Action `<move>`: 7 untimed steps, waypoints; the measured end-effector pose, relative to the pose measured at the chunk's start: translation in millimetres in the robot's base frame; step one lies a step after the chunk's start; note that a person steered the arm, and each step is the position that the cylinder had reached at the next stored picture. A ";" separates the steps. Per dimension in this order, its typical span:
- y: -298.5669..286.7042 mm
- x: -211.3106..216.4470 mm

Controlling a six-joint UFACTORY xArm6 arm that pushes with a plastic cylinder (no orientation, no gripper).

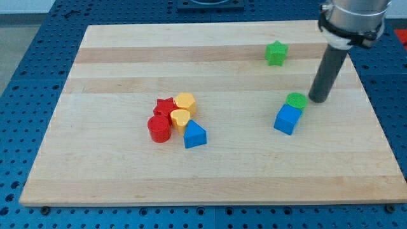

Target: Move the green star towards the green circle

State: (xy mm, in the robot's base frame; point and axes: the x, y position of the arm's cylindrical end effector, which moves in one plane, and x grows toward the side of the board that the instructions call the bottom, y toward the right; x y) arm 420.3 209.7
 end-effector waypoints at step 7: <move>-117.6 -108.2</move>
State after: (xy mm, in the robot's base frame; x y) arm 312.1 92.0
